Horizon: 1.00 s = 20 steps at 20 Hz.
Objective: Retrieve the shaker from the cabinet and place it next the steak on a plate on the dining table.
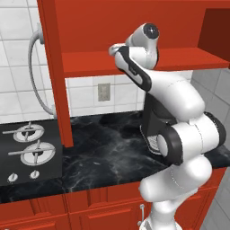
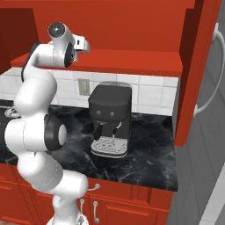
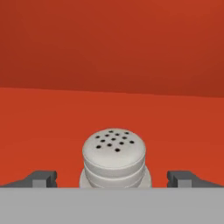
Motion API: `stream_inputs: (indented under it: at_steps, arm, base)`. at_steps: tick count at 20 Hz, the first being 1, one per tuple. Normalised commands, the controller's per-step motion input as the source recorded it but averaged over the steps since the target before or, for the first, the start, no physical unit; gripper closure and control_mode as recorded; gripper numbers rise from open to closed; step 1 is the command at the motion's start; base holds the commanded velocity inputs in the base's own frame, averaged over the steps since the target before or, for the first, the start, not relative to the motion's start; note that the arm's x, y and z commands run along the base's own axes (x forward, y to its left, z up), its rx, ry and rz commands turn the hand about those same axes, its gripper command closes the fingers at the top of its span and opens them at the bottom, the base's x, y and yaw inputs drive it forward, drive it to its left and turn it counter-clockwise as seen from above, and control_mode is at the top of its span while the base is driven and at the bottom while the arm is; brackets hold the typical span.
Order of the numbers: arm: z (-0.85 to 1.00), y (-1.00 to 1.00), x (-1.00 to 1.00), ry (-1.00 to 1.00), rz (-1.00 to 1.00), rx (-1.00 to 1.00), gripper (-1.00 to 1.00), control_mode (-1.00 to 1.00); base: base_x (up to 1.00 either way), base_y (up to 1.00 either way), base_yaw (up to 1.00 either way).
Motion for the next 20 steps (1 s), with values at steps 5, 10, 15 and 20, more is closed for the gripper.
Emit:
stream_inputs:
  at_steps: [5,10,15,20]
  arm:
    - [-0.09,0.06,0.14,0.00,0.00,-0.01,1.00,-1.00]
    - [0.00,0.00,0.00,0.01,0.00,0.00,1.00,-1.00]
    - [0.00,0.00,-0.03,0.00,0.00,0.00,1.00,-1.00]
    - [-0.05,-0.07,-0.82,-0.12,0.02,0.00,1.00,-1.00]
  base:
    - [0.00,0.00,0.00]
    - [0.00,0.00,0.00]
    - [0.00,0.00,0.00]
    - [0.00,0.00,0.00]
